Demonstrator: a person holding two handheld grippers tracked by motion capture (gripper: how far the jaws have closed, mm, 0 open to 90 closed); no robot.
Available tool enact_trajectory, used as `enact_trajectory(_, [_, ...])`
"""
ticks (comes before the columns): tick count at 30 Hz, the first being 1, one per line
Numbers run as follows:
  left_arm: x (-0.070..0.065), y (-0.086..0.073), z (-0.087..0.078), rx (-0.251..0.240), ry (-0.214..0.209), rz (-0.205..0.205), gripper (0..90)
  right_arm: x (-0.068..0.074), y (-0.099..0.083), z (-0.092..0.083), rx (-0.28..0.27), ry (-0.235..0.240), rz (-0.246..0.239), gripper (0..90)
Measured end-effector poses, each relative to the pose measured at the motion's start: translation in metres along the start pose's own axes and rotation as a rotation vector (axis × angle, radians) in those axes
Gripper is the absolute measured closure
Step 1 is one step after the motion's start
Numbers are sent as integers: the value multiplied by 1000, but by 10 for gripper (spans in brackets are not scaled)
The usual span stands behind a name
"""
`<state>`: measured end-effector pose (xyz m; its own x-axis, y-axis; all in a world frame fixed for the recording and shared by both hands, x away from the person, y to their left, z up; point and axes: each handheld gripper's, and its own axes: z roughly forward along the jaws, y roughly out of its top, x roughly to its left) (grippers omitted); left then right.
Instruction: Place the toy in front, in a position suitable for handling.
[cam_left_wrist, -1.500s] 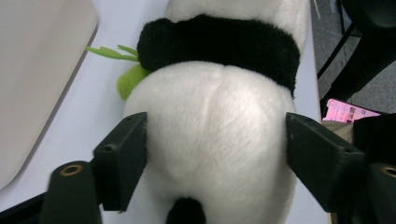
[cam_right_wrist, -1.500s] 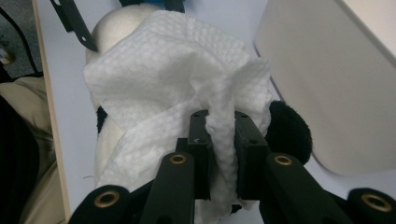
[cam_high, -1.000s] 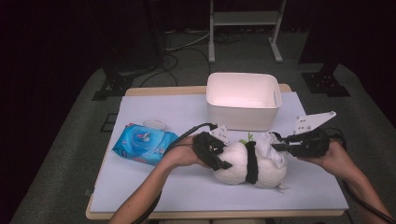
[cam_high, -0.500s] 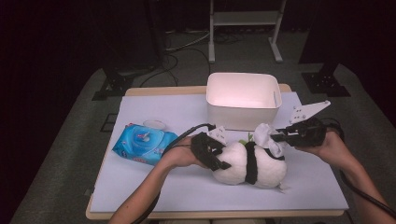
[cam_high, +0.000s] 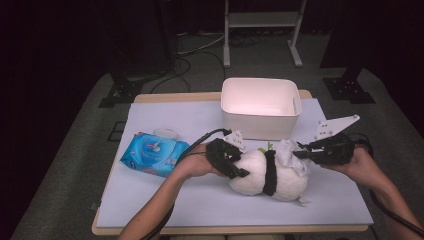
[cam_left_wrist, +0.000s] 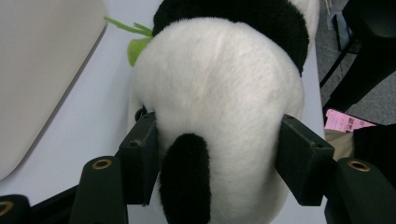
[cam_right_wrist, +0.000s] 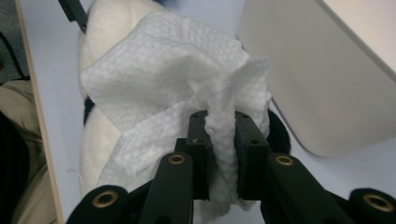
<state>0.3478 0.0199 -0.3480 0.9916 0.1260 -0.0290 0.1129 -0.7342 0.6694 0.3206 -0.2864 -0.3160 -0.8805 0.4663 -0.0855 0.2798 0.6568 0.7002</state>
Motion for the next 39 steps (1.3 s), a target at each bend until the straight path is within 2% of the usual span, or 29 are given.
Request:
enact_trajectory(3, [-2, -2, 0, 11, -2, 9, 376, 4, 9, 7, 2, 23, -26, 777])
enact_trajectory(6, [-3, -5, -1, 11, -5, 3, 380, 4, 14, 11, 16, 18, -42, 776])
enact_trajectory(12, [-1, -15, -7, 11, -26, -1, 396, -3, 18, 12, 14, -1, -30, 774])
enact_trajectory(16, [1, -26, -18, 5, -26, -23, 398, -12, 16, 12, 8, -4, -2, 773])
enact_trajectory(20, [0, -33, -21, -7, -27, -29, 397, -11, 12, 14, 16, -4, 5, 774])
enact_trajectory(28, [-2, -28, -17, -38, -39, -48, 396, 3, 20, 17, 8, 28, -37, 773])
enact_trajectory(30, [-3, -24, -13, -45, -47, -40, 395, 8, 24, 20, 11, 41, -58, 773])
enact_trajectory(35, [-5, -16, -10, -51, -36, -28, 391, 20, 34, 30, 21, 73, -100, 773])
enact_trajectory(37, [-4, -16, -10, -53, -36, -34, 392, 20, 34, 30, 21, 73, -106, 773])
enact_trajectory(39, [-3, -17, -12, -50, -32, -38, 392, 18, 32, 27, 22, 68, -92, 773])
